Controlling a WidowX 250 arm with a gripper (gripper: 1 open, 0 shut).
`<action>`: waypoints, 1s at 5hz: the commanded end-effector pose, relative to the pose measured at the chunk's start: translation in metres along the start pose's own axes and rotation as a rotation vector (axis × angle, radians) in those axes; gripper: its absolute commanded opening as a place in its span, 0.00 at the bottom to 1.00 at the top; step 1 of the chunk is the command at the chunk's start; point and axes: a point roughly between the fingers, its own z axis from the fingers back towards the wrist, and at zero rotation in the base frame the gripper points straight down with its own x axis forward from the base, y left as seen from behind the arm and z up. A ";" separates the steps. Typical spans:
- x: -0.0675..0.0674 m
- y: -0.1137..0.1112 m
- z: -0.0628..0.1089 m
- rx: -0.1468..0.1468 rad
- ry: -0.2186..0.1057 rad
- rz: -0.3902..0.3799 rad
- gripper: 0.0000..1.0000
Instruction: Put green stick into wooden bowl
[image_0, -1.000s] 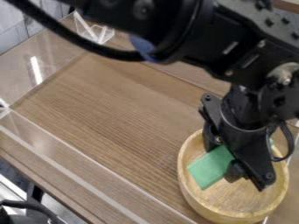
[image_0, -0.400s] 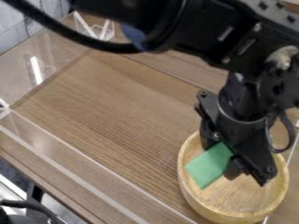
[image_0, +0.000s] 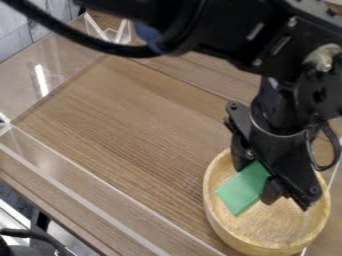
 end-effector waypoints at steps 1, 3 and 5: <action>0.008 -0.002 0.006 -0.020 -0.035 0.022 0.00; 0.006 -0.003 0.007 -0.045 -0.015 0.051 1.00; 0.010 -0.002 0.012 -0.052 -0.019 0.088 1.00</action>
